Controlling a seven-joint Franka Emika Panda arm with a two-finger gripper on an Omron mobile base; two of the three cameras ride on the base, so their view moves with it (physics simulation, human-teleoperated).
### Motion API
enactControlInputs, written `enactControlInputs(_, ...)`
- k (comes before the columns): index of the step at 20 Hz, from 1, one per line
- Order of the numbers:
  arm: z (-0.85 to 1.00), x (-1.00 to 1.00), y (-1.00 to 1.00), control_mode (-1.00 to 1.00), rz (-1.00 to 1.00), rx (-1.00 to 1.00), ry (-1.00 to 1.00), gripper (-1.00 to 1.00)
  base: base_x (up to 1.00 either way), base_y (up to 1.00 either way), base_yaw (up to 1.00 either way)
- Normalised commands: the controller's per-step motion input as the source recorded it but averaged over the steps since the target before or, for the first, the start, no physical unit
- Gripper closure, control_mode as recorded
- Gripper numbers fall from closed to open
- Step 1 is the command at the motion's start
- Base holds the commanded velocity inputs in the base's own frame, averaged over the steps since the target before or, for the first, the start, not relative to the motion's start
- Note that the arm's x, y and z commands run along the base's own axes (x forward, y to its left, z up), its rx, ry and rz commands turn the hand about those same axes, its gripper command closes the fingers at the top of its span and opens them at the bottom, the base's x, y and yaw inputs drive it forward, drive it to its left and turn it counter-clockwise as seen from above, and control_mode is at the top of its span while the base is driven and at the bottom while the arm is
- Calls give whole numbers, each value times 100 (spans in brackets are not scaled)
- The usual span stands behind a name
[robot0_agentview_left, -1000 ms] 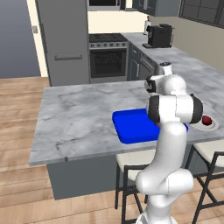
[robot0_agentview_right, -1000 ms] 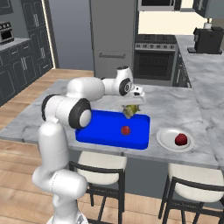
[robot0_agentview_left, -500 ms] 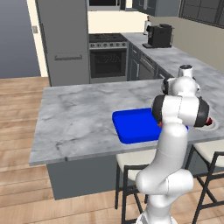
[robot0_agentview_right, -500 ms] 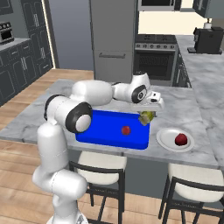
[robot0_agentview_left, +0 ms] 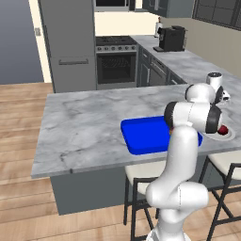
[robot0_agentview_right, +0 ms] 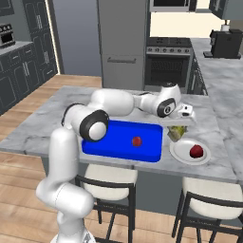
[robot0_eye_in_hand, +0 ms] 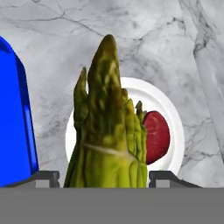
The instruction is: Create a steak meal by picking up the steak and asparagus from the tray and placing them on the plate. Leave the apple on the tray.
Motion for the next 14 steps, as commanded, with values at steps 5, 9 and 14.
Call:
enactControlInputs(5, -25, 0, -7, -100, 4, 0, 2, 100, 0, 0, 0)
enactControlInputs(9, -39, 4, -1, -100, 5, 0, 1, 100, 0, 0, 0)
enactControlInputs(14, -43, 8, -12, -100, 6, 0, 0, 100, 0, 0, 0)
